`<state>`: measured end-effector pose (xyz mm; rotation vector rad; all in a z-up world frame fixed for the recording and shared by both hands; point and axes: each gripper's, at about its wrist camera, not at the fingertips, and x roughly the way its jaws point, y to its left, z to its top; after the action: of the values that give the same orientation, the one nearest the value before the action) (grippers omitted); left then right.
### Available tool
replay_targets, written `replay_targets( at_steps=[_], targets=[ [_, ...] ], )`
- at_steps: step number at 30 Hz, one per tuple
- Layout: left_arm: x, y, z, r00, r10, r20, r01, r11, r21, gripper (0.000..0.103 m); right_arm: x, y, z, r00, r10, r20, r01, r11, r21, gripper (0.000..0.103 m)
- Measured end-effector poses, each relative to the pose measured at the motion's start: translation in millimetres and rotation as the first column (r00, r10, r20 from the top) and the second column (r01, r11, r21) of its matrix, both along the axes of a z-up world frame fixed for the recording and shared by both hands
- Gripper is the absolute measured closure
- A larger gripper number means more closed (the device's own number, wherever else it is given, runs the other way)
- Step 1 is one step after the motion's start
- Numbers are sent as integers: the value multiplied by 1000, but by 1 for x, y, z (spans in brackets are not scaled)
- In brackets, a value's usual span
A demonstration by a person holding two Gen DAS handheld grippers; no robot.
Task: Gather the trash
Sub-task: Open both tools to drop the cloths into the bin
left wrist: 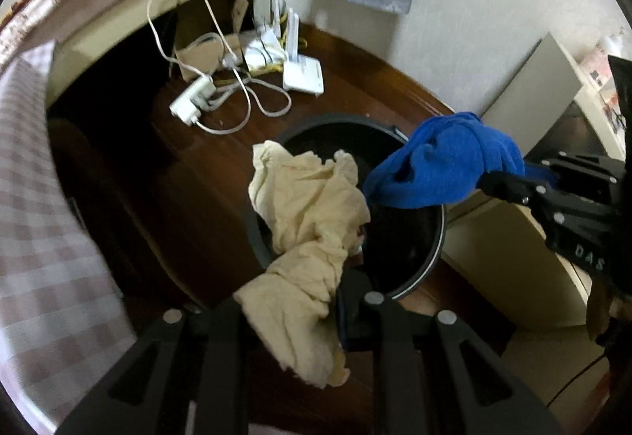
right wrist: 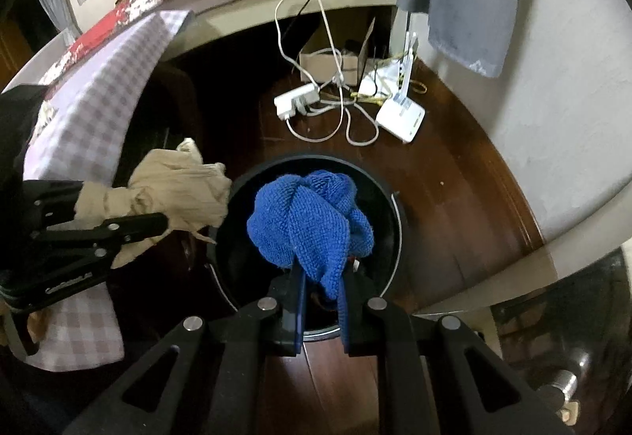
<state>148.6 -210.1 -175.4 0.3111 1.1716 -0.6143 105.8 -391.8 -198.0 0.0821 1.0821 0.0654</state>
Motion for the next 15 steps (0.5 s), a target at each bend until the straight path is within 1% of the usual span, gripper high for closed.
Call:
replay_targets(
  at_steps=[4,7,8,9,10,11,12,13,14,15],
  targets=[
    [2,-10,-20,999,-13,-29,14,999,34,82,10,2,-16,999,22,-32,-22,1000,-8,88],
    [1,-15,-28,999,-18,-46,20,999,37,82,16,4,-31,997,38,-61,-39,999,-5,88],
    [1,-17,-30,999,-18,-48,19,999,34,81,19,5,-35,997,44,-65,-45,999,-4,88],
    [2,-18,-32,999,-16,-50,17,999,29,76,21,5,-37,996,50,-69,-50,999,0,87],
    [3,-19,-34,999,-9,-53,11,1000,24,71,23,5,-43,995,65,-75,-63,998,18,85],
    [4,-20,-38,998,1,-57,1,999,36,46,25,6,-47,994,76,-83,-74,997,25,81],
    [5,-20,-40,999,17,-43,-15,999,51,18,28,6,-55,991,78,-110,-77,997,14,63],
    [4,-19,-39,999,34,-17,-33,998,57,11,28,5,-59,991,63,-119,-65,998,-10,48],
    [4,-18,-37,999,40,-2,-40,998,51,10,28,3,-60,993,48,-112,-51,998,-29,30],
    [4,-16,-36,999,41,0,-41,998,49,10,26,0,-59,995,31,-100,-34,999,-32,30]
  ],
)
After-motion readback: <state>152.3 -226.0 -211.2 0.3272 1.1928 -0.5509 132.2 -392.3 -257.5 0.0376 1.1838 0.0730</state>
